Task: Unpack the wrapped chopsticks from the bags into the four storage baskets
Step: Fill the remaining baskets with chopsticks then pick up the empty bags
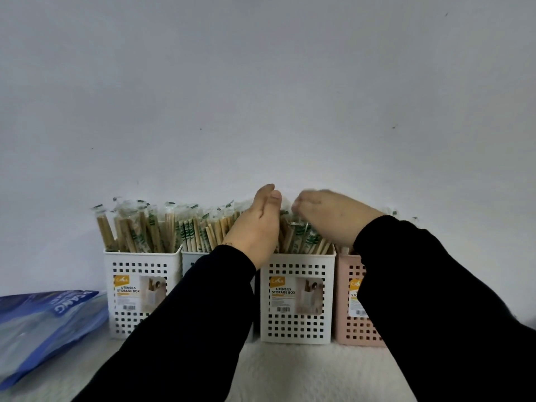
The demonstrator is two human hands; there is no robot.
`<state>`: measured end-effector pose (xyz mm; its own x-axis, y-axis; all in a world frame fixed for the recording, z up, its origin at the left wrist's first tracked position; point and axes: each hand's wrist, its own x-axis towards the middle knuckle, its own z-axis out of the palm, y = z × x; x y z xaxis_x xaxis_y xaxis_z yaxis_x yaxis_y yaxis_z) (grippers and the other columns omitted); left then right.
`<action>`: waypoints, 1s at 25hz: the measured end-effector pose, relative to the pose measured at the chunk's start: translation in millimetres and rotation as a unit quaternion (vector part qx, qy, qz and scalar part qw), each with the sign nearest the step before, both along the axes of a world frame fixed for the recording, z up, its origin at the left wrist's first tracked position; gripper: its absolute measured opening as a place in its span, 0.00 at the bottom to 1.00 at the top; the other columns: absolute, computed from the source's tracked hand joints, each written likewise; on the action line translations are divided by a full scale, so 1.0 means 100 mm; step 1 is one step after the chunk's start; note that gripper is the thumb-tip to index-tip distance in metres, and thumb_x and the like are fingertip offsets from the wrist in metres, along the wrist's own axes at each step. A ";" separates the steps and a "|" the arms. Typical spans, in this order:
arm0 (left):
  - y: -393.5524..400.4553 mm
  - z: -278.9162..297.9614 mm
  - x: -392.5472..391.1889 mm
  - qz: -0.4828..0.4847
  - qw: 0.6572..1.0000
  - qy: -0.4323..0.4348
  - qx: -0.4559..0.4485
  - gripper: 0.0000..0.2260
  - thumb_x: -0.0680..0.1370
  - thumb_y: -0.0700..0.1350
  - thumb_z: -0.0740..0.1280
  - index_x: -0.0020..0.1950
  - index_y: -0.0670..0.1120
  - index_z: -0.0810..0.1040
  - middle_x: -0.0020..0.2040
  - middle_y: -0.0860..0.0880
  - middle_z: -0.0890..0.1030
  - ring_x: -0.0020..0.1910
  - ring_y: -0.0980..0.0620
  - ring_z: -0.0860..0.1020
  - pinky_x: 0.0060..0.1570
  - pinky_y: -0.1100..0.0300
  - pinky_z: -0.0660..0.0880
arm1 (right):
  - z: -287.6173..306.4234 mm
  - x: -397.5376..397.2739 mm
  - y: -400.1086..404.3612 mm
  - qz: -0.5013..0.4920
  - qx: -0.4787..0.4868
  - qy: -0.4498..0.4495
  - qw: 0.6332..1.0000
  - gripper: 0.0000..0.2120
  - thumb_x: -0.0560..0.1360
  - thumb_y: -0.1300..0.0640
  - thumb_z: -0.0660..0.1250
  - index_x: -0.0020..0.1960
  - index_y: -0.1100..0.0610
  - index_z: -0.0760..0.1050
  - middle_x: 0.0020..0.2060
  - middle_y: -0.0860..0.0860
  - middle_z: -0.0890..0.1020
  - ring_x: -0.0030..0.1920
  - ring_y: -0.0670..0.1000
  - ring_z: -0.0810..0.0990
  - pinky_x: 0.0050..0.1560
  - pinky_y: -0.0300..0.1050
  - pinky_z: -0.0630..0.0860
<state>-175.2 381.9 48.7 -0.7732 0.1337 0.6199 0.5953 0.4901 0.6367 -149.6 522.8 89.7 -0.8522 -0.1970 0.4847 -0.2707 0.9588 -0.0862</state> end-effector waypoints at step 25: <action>-1.15 0.62 -0.04 0.090 0.979 0.102 0.154 0.15 0.81 0.46 0.55 0.45 0.43 0.79 0.44 0.49 0.81 0.45 0.49 0.76 0.44 0.55 0.70 | 0.10 0.17 -1.15 0.087 -0.013 0.111 0.990 0.08 0.74 0.45 0.65 0.48 0.43 0.82 0.66 0.43 0.68 0.68 0.47 0.61 0.69 0.51 0.58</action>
<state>-178.8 267.1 111.0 -0.6226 -0.2104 0.7537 0.6475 0.4023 0.6472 -132.3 407.8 99.7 -0.6789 -0.3159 0.6627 -0.4465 0.8942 -0.0311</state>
